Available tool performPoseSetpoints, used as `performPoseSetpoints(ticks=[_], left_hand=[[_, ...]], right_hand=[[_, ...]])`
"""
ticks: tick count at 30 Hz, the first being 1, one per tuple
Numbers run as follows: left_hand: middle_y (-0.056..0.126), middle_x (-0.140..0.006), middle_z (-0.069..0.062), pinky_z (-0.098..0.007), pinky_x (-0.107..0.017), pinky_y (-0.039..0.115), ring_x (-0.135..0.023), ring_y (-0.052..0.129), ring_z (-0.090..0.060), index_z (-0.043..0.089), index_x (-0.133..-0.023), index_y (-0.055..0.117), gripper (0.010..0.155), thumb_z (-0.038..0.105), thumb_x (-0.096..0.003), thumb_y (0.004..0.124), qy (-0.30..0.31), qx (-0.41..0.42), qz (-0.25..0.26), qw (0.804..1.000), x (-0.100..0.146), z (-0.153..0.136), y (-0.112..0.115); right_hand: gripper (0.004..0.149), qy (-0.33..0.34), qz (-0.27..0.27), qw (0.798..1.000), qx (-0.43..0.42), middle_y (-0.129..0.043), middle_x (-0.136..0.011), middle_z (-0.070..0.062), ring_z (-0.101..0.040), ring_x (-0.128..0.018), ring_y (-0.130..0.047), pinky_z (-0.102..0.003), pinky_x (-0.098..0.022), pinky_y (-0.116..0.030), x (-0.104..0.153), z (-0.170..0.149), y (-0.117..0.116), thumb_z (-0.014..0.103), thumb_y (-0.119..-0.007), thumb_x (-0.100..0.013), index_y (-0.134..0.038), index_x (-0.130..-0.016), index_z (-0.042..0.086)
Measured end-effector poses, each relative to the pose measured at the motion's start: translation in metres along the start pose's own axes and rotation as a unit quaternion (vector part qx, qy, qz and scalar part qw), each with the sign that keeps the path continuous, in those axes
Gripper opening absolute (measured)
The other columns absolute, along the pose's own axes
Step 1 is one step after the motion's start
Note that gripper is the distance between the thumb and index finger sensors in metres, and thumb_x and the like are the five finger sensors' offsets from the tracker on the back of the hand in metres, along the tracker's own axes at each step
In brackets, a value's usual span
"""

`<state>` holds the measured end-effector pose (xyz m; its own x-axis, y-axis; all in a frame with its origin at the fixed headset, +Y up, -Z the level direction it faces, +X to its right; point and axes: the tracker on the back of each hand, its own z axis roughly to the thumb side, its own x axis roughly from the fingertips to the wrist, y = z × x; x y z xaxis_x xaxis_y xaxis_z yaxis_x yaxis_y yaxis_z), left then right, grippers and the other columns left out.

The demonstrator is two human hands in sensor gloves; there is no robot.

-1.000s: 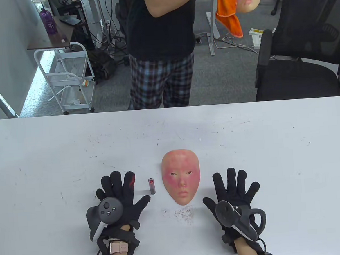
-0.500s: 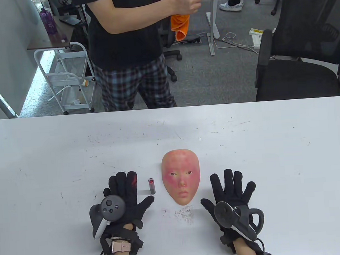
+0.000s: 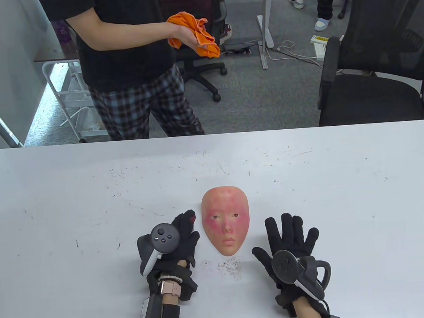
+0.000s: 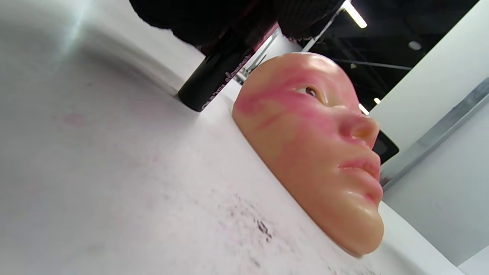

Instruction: Apply lipstick on mannequin lips

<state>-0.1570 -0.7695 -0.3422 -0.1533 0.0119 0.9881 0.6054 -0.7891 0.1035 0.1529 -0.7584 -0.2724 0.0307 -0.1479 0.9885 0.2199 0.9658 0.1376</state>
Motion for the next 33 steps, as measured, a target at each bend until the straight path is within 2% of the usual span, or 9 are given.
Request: performPoseSetpoints(ticks=[4, 9, 15, 17, 19, 21, 28, 31, 33], left_hand=[[0.073, -0.105, -0.010, -0.045, -0.062, 0.071, -0.087, 0.078, -0.034, 0.027, -0.110, 0.059, 0.058, 0.038, -0.0548, 0.071, 0.055, -0.002, 0.023, 0.998, 0.014, 0.012, -0.004], [0.081, -0.098, -0.012, -0.046, -0.056, 0.075, -0.080, 0.085, -0.035, 0.026, -0.110, 0.060, 0.059, 0.038, -0.0537, 0.074, 0.114, 0.053, 0.033, 0.992, 0.032, 0.036, -0.014], [0.087, -0.093, -0.011, -0.044, -0.051, 0.078, -0.073, 0.089, -0.034, 0.024, -0.108, 0.066, 0.057, 0.040, -0.0539, 0.075, 0.196, 0.058, 0.025, 0.979, 0.050, 0.081, -0.016], [0.090, -0.090, -0.012, -0.044, -0.049, 0.079, -0.070, 0.091, -0.034, 0.025, -0.106, 0.071, 0.056, 0.041, -0.0525, 0.077, 0.219, 0.073, 0.007, 0.973, 0.056, 0.095, -0.011], [0.089, -0.090, -0.016, -0.045, -0.048, 0.079, -0.069, 0.091, -0.036, 0.024, -0.103, 0.075, 0.054, 0.042, -0.0519, 0.078, 0.231, 0.080, 0.000, 0.970, 0.060, 0.104, -0.008], [0.091, -0.088, -0.014, -0.044, -0.047, 0.079, -0.067, 0.092, -0.036, 0.024, -0.102, 0.077, 0.054, 0.042, -0.0515, 0.079, 0.236, 0.054, 0.017, 0.970, 0.063, 0.107, -0.011], [0.095, -0.084, -0.015, -0.044, -0.044, 0.081, -0.062, 0.095, -0.035, 0.024, -0.096, 0.087, 0.051, 0.042, -0.0480, 0.084, 0.209, 0.052, 0.083, 0.973, 0.063, 0.092, -0.041], [0.090, -0.089, -0.014, -0.044, -0.048, 0.079, -0.068, 0.091, -0.034, 0.024, -0.095, 0.088, 0.049, 0.039, -0.0484, 0.084, 0.132, -0.001, 0.076, 0.988, 0.045, 0.064, -0.043], [0.090, -0.089, -0.014, -0.045, -0.048, 0.079, -0.068, 0.091, -0.035, 0.023, -0.094, 0.089, 0.049, 0.039, -0.0475, 0.085, 0.084, -0.050, 0.043, 0.994, 0.029, 0.044, -0.035]], right_hand=[[0.083, 0.009, 0.001, 1.000, -0.008, -0.042, -0.120, -0.019, -0.045, -0.110, -0.041, -0.071, -0.072, -0.019, 0.001, 0.003, -0.001, 0.067, -0.066, -0.041, -0.042, -0.112, 0.030], [0.083, 0.038, 0.010, 0.998, -0.052, -0.054, -0.116, -0.019, -0.045, -0.106, -0.054, -0.071, -0.073, -0.031, 0.005, 0.012, -0.002, 0.066, -0.068, -0.042, -0.046, -0.111, 0.027], [0.079, 0.126, 0.060, 0.966, -0.219, -0.074, -0.104, -0.015, -0.040, -0.091, -0.078, -0.064, -0.068, -0.057, 0.013, 0.038, 0.001, 0.060, -0.075, -0.043, -0.054, -0.108, 0.021], [0.075, 0.129, 0.042, 0.955, -0.262, -0.080, -0.099, -0.014, -0.038, -0.084, -0.084, -0.060, -0.064, -0.064, 0.017, 0.046, 0.003, 0.055, -0.078, -0.042, -0.060, -0.105, 0.019], [0.064, 0.124, 0.011, 0.955, -0.271, -0.092, -0.084, -0.011, -0.033, -0.069, -0.094, -0.054, -0.057, -0.072, 0.020, 0.050, 0.005, 0.047, -0.080, -0.043, -0.072, -0.096, 0.013], [0.060, 0.127, 0.004, 0.958, -0.257, -0.094, -0.080, -0.010, -0.031, -0.064, -0.096, -0.052, -0.054, -0.074, 0.022, 0.051, 0.008, 0.044, -0.081, -0.042, -0.075, -0.092, 0.012], [0.054, 0.133, 0.009, 0.980, -0.145, -0.097, -0.076, -0.008, -0.029, -0.060, -0.098, -0.050, -0.052, -0.076, 0.022, 0.052, 0.002, 0.044, -0.083, -0.042, -0.081, -0.088, 0.016], [0.054, 0.124, 0.010, 0.979, -0.160, -0.097, -0.076, -0.009, -0.030, -0.060, -0.098, -0.051, -0.052, -0.076, 0.020, 0.050, 0.001, 0.044, -0.083, -0.042, -0.081, -0.088, 0.015], [0.054, 0.120, 0.007, 0.979, -0.162, -0.097, -0.076, -0.009, -0.030, -0.060, -0.098, -0.051, -0.052, -0.076, 0.020, 0.049, 0.001, 0.044, -0.083, -0.042, -0.081, -0.088, 0.015]])
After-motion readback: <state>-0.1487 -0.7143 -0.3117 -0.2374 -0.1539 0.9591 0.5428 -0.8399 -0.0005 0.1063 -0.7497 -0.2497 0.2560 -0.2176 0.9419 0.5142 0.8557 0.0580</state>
